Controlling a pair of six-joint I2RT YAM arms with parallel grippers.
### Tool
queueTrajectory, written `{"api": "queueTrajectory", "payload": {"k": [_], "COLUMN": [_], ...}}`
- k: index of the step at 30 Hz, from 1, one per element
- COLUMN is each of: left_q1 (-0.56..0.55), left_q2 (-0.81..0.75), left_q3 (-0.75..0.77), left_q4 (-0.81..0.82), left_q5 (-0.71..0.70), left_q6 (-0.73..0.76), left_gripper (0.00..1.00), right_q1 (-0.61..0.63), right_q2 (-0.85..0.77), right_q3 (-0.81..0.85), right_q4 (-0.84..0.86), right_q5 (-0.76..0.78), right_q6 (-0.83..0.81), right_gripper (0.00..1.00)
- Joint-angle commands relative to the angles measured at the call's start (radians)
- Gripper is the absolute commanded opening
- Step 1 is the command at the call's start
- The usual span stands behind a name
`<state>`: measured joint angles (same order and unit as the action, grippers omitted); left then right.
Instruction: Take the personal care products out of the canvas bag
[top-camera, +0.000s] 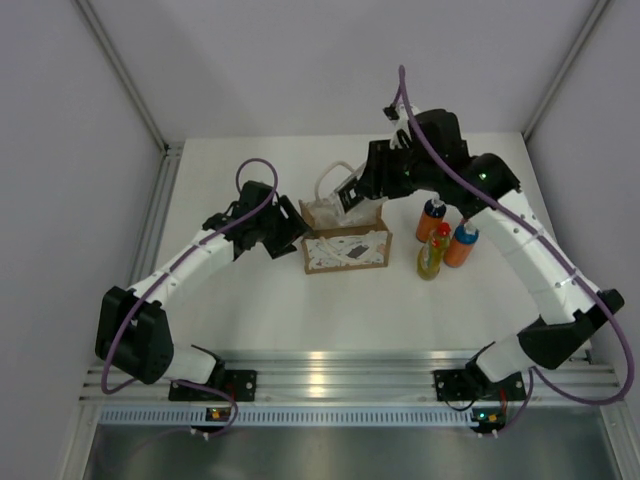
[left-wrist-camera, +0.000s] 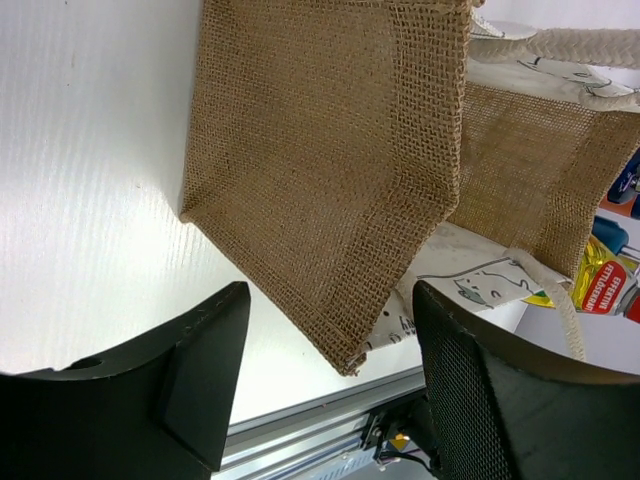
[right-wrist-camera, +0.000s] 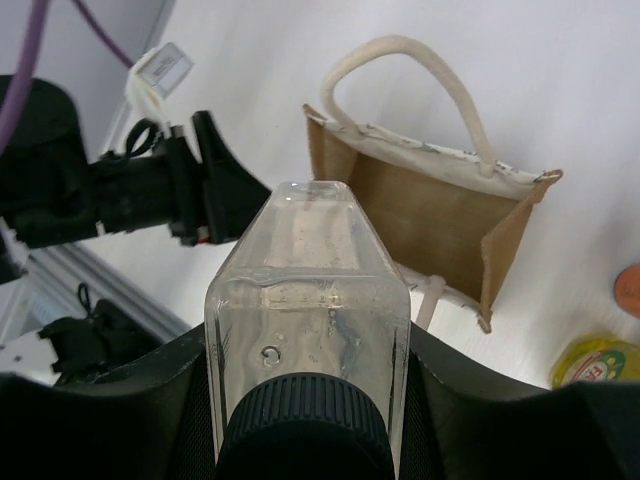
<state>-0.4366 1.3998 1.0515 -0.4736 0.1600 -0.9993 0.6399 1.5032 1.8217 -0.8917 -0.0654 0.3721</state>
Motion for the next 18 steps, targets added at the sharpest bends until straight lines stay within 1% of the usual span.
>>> {"api": "queueTrajectory", "payload": {"k": [1,6,8,9,12,13,14,15,18], "left_q1": [0.004,0.004,0.004,0.004,0.004,0.004,0.004,0.004,0.004], "left_q2": [-0.016,-0.028,-0.035,-0.038,-0.041,-0.045,-0.056,-0.062,-0.081], "left_q3": [0.044,0.048,0.054,0.061,0.083,0.090,0.093,0.103,0.142], "left_q4": [0.012,0.012,0.013,0.012,0.012,0.012,0.009,0.007,-0.034], "left_q5": [-0.010,-0.008,-0.007,-0.005,-0.001,-0.002,-0.010,-0.016,-0.053], "left_q6": [0.007,0.013,0.018,0.021,0.051,0.073,0.079,0.088,0.122], "left_gripper": [0.71,0.75,0.77,0.79,0.82,0.85,0.88,0.97,0.98], "right_q1": [-0.020,-0.026,-0.026,-0.028,-0.028,-0.028,-0.028,-0.026,-0.026], "right_q2": [-0.121,-0.199,-0.234,-0.248,-0.313,-0.349,-0.369,-0.388,-0.448], "right_q3": [0.080,0.025,-0.005,-0.027,-0.128,-0.159,-0.223,-0.255,-0.361], "right_q4": [-0.002,-0.067,-0.122,-0.139,-0.187,-0.190,-0.187,-0.187,-0.185], "right_q5": [-0.158,-0.308,-0.327,-0.320,-0.313,-0.307,-0.294,-0.262,-0.174], "right_q6": [0.044,0.030,-0.001,-0.010,-0.060,-0.067,-0.073,-0.073,-0.067], "right_gripper": [0.00,0.00,0.00,0.00,0.00,0.00,0.00,0.00,0.00]}}
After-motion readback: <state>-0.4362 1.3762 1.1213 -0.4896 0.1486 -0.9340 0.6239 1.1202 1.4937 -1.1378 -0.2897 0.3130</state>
